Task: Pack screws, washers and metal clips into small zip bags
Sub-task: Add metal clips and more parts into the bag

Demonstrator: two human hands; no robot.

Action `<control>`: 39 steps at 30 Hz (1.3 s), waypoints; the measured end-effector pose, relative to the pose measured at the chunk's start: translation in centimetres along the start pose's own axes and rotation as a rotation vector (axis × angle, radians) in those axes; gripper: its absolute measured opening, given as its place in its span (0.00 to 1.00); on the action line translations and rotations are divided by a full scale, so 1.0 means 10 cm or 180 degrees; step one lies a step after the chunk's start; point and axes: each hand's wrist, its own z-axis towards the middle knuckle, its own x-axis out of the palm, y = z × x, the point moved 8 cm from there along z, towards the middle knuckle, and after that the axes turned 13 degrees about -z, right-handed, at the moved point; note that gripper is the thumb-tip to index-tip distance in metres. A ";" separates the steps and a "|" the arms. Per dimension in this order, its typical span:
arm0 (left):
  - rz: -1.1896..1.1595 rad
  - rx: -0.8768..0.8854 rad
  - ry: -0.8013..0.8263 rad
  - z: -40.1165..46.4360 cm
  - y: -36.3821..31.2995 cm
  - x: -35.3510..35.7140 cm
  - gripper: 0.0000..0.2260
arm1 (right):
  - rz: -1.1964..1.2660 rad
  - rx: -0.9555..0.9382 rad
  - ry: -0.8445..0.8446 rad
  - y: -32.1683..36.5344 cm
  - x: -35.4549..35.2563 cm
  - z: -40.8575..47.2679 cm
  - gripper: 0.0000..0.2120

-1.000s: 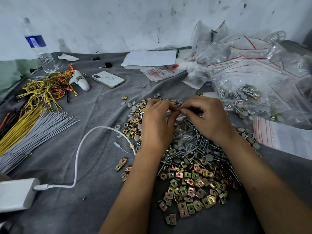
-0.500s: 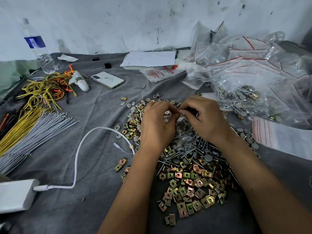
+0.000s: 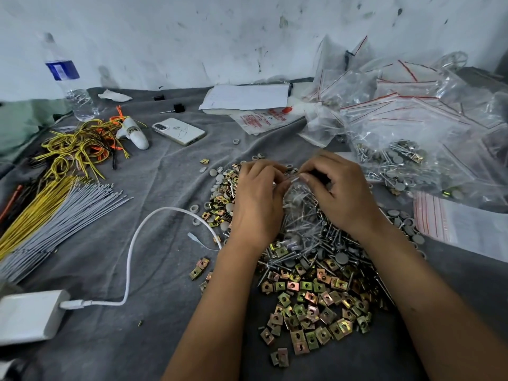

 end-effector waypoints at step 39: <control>-0.2068 -0.1349 -0.0480 -0.05 0.29 -0.12 0.02 | 0.1203 0.0735 -0.0038 -0.27 0.00 -0.05 0.01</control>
